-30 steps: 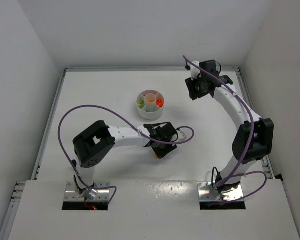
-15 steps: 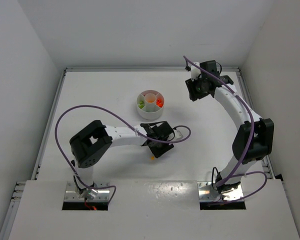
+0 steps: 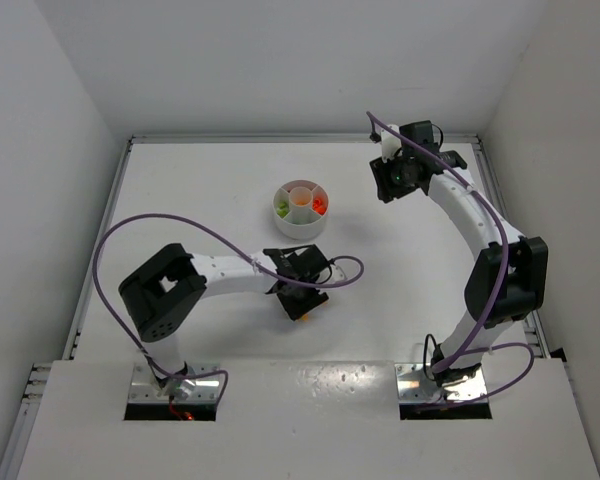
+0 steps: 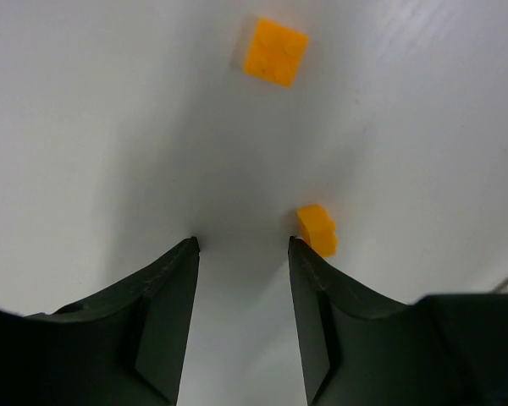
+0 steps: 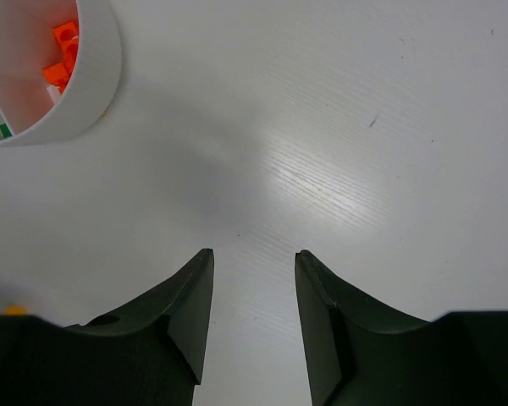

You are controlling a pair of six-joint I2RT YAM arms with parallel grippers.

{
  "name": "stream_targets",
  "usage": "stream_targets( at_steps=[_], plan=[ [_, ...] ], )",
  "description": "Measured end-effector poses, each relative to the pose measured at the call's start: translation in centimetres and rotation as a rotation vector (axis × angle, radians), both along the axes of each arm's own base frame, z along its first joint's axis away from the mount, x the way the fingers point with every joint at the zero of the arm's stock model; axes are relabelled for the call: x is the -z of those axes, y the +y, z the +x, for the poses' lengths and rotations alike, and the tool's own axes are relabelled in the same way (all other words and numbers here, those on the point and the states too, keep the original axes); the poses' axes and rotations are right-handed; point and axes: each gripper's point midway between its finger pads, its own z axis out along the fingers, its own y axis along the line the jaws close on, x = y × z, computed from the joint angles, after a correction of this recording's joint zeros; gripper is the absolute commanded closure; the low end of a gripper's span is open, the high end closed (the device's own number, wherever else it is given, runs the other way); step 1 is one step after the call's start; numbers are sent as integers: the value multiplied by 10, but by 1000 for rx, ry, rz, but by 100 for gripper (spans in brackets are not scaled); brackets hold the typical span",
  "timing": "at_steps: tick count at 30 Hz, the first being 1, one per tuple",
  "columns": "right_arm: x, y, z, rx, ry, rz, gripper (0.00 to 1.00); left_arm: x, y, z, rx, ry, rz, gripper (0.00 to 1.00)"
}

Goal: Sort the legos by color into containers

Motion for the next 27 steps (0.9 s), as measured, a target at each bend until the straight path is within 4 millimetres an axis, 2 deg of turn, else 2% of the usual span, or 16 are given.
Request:
stream_targets(
  at_steps=[4, 10, 17, 27],
  plan=[
    [0, 0, 0, -1, 1, 1, 56, 0, 3, -16, 34, 19, 8, 47],
    [0, 0, 0, -1, 1, 1, 56, 0, -5, -33, 88, 44, -1, 47],
    [1, 0, -1, -1, 3, 2, 56, 0, -6, -35, 93, 47, 5, 47],
    [2, 0, -1, -1, 5, 0, 56, 0, -19, -32, 102, 55, 3, 47]
  ],
)
